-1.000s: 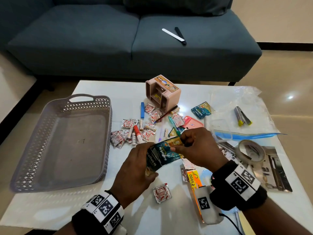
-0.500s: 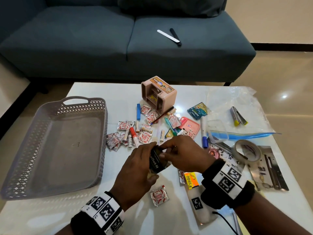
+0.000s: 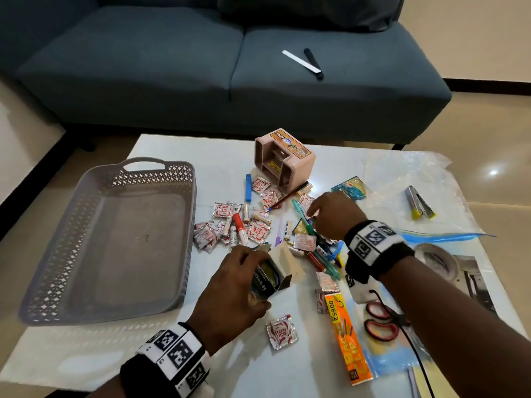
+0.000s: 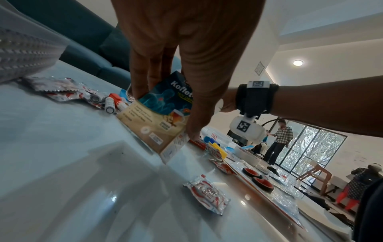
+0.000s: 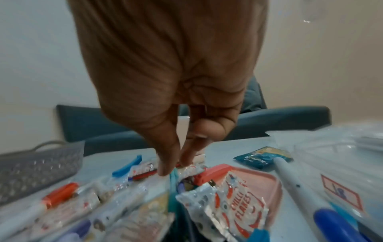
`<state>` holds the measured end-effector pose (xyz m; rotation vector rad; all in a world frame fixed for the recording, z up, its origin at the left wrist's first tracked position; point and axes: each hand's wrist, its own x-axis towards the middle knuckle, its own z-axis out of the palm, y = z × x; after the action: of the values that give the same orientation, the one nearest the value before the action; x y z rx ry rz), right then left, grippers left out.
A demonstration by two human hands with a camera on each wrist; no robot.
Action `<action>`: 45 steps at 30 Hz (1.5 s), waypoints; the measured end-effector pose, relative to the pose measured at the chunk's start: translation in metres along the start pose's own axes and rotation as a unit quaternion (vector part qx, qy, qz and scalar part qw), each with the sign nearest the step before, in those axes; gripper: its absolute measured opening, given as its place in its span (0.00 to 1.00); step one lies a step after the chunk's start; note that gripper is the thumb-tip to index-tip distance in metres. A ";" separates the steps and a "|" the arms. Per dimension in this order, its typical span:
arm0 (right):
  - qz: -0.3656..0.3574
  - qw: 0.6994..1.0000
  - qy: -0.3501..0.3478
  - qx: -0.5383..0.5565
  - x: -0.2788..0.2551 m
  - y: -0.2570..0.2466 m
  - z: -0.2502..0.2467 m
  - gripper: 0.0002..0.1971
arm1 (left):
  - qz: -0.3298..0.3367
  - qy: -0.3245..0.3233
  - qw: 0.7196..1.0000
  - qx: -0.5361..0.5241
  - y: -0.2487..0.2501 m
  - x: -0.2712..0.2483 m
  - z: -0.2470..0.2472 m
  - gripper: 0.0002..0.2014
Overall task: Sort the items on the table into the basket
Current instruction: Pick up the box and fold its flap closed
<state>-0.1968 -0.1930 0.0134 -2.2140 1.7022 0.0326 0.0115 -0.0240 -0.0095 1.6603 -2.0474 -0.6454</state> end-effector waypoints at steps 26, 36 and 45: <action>-0.131 0.957 -0.060 -0.251 0.017 -0.014 0.020 0.09 | 0.018 -0.026 0.999 -0.016 0.010 0.005 0.002 0.37; -0.103 0.974 0.150 0.133 -0.021 0.037 0.005 0.10 | 0.023 -0.027 0.999 -0.023 0.012 0.006 0.006 0.36; -0.017 0.900 0.364 0.240 -0.085 0.026 -0.026 0.11 | 0.025 -0.048 0.998 -0.021 0.016 0.010 0.007 0.38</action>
<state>-0.2499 -0.1273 0.0507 -1.9668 1.7273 -1.2264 -0.0069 -0.0306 -0.0049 1.5782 -2.1200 -0.7585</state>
